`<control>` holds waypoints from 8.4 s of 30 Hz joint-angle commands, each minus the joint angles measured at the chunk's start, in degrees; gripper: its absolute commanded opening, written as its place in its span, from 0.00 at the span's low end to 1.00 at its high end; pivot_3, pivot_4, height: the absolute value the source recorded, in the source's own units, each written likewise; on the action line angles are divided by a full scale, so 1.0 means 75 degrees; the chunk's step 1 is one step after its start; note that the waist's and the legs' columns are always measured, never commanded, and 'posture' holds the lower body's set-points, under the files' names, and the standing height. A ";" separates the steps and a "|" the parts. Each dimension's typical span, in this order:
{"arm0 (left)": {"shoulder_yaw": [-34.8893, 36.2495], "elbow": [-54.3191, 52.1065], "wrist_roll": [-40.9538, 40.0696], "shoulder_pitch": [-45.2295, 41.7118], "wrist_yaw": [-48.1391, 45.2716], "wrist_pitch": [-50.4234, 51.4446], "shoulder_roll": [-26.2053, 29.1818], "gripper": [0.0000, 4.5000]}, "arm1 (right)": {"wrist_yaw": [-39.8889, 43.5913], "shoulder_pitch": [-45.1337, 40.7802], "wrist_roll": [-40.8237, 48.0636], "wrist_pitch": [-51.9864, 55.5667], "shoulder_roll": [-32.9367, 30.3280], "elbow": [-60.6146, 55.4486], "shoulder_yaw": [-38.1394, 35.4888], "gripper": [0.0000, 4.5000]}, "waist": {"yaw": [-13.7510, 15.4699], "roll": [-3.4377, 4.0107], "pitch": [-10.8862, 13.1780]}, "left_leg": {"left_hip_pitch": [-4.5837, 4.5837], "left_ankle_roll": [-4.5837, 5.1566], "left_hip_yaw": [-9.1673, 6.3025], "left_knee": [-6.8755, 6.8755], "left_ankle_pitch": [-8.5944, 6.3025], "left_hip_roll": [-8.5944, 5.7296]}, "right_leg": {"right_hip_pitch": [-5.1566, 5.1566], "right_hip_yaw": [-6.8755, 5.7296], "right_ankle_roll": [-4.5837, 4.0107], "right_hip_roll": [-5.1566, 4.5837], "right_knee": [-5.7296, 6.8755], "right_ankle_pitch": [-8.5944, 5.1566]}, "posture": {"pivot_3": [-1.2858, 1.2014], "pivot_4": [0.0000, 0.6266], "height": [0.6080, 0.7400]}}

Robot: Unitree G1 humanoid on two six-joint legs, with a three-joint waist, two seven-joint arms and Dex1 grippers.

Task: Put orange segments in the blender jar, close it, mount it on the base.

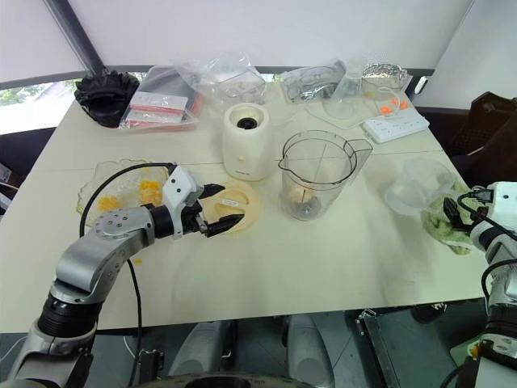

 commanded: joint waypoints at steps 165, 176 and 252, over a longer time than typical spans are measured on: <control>-0.0508 0.0662 0.0699 -0.0547 0.0012 -0.0970 0.0217 1.00 | -0.0301 -0.3340 0.0202 0.2784 -0.0016 -0.4444 0.0423 0.02 | 0.0011 0.0062 0.0016 | -0.0012 0.0000 0.0000 -0.0015 0.0000 0.0003 | -0.0020 0.0011 -0.0001 0.0002 -0.0005 0.0000 | 0.52 0.24 1.00; -0.0546 0.0624 0.0687 -0.0529 -0.0013 -0.0926 0.0236 1.00 | -0.2028 -0.3473 0.0854 0.3925 0.0889 -0.3273 -0.1299 0.02 | 0.0011 0.0061 0.0015 | -0.0013 0.0001 0.0001 -0.0017 0.0000 0.0001 | -0.0020 0.0010 -0.0001 0.0001 -0.0006 0.0001 | 0.52 0.24 1.00; -0.0404 0.1125 0.0702 -0.0775 -0.1168 -0.1383 0.1171 1.00 | 0.1362 0.1151 0.3485 0.3894 -0.0815 -0.6021 0.0442 0.99 | 0.0039 0.0043 0.0008 | -0.0018 0.0004 0.0001 -0.0022 -0.0004 0.0009 | -0.0023 0.0022 0.0005 0.0014 -0.0030 -0.0008 | 0.52 0.24 1.00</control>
